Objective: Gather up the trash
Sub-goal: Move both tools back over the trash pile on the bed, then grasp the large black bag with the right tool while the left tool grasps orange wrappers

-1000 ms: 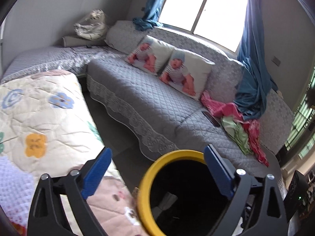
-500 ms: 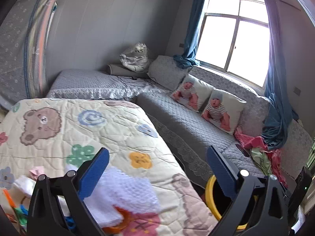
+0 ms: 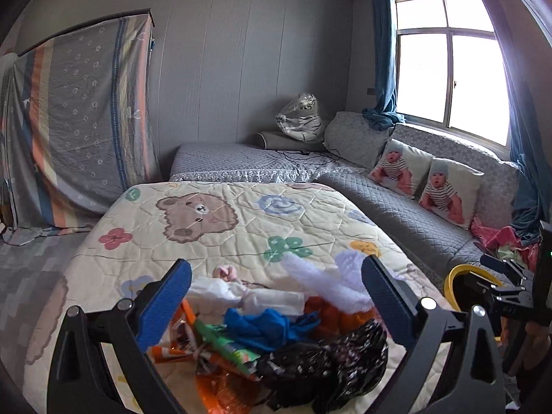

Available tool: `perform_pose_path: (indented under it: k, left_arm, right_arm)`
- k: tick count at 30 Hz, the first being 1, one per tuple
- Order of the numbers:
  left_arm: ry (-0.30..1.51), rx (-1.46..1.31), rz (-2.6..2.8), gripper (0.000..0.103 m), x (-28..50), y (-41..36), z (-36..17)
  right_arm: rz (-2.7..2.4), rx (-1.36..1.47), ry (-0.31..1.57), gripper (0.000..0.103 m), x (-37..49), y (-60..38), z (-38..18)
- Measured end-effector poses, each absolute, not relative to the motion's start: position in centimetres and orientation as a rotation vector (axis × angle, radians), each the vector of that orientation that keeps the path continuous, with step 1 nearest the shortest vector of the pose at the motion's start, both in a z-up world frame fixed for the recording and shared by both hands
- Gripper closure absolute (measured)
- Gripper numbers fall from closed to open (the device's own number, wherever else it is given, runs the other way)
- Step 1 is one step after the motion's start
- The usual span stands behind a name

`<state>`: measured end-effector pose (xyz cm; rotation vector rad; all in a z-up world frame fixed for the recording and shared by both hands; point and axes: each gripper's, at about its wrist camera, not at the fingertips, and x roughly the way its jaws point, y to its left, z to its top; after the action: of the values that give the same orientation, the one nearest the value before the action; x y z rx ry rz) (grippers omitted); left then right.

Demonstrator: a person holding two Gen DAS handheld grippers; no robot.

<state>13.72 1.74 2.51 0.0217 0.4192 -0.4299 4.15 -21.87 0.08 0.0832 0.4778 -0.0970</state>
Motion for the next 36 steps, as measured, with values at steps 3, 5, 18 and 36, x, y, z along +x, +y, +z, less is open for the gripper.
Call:
perform_pose_path:
  k: [3, 5, 18, 36]
  left_arm:
    - [0.427, 0.041, -0.412, 0.008, 12.6, 3.2, 1.5]
    - [0.443, 0.044, -0.404, 0.008, 12.2, 4.2, 0.5]
    - [0.571, -0.048, -0.317, 0.008, 15.5, 8.6, -4.6]
    - [0.777, -0.158, -0.250, 0.034, 24.1, 7.3, -6.8]
  right_arm:
    - [-0.019, 0.083, 0.490, 0.015, 4.5, -19.8, -0.2]
    - [0.051, 0.079, 0.496, 0.015, 4.7, -18.3, -0.2]
    - [0.291, -0.043, 0.567, 0.015, 6.7, -9.5, -2.3]
    - [0.357, -0.062, 0.670, 0.018, 11.2, -6.6, -4.4]
